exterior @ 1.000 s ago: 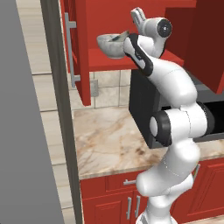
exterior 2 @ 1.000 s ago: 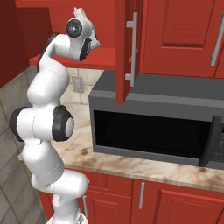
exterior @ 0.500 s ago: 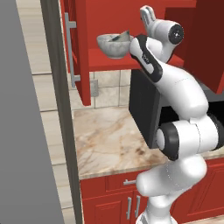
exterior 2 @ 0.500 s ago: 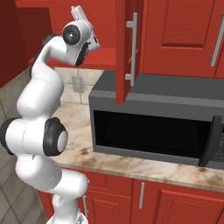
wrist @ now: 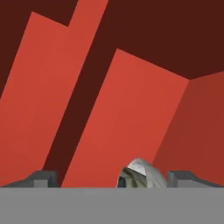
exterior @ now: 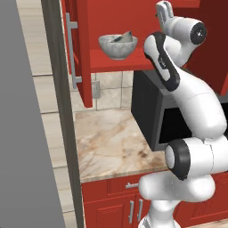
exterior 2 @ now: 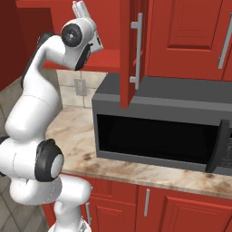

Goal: Pick up the bowls on the counter and stack them on top of one another in the open cabinet. Place the smaller bowl on top of the larger bowl.

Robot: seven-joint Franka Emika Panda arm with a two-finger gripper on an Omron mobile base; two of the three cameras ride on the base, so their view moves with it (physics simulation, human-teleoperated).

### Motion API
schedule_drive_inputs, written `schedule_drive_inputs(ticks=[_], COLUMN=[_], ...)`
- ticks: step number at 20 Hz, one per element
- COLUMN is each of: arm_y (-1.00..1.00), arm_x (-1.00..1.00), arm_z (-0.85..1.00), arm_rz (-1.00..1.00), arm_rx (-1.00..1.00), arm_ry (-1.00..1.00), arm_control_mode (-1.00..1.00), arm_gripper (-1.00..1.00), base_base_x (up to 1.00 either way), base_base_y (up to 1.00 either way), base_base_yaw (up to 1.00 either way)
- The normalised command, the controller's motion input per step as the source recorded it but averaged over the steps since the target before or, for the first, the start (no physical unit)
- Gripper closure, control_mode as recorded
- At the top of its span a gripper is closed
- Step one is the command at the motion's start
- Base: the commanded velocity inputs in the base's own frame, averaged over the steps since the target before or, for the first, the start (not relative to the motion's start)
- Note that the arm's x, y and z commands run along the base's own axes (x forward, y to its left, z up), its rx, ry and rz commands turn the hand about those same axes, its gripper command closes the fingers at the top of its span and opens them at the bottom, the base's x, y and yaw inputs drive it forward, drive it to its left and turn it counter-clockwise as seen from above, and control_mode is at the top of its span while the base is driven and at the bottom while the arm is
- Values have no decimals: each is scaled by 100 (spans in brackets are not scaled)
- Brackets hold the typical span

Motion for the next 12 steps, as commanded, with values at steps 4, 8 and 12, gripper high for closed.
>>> schedule_drive_inputs(ticks=[4,8,12], arm_y=[-2,0,0], arm_x=[-62,-62,-62], arm_z=[9,0,0], arm_rz=[0,0,0], arm_rx=[2,0,-1], arm_ry=[5,2,1], arm_control_mode=[-100,-100,-100], arm_gripper=[-100,-100,-100], base_base_x=[0,0,0], base_base_y=[0,0,0], base_base_yaw=[0,0,0])
